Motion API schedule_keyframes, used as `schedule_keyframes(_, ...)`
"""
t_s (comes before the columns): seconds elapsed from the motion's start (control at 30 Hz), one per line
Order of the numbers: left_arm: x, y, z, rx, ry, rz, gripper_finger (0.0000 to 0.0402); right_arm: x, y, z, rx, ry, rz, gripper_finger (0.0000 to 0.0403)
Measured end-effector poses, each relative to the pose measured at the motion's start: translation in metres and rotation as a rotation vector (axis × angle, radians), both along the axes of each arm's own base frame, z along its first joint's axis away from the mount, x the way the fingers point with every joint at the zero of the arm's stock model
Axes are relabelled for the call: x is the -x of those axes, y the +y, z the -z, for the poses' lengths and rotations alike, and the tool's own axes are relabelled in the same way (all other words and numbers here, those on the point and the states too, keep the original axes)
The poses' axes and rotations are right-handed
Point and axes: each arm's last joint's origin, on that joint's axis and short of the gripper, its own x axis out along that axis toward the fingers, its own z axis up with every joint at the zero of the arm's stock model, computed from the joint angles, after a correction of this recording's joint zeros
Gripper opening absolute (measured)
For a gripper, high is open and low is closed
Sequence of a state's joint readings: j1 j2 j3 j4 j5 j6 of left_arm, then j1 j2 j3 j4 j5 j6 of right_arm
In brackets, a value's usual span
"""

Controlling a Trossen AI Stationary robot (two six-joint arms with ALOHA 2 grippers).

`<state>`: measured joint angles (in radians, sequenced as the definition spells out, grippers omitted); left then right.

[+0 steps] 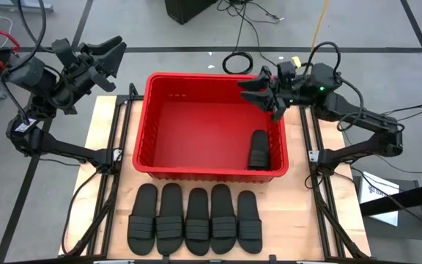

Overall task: Pick and place slides into bin
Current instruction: Put the black slide into the red bin

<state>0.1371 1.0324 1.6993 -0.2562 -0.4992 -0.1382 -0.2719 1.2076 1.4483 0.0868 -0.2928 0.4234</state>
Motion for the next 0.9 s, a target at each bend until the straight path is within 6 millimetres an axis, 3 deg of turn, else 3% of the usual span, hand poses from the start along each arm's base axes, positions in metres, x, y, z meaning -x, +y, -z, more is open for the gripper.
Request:
schedule_keyframes(0.5,0.0,0.0,0.0,-0.081,0.066,-0.038,0.02,-0.005,0.05,0.028,-0.097,0.306,0.153,0.0201)
schedule_keyframes(0.9,0.0,0.0,0.0,-0.086,0.07,-0.041,0.02,0.029,0.063,0.029,-0.235,0.75,0.147,0.0201)
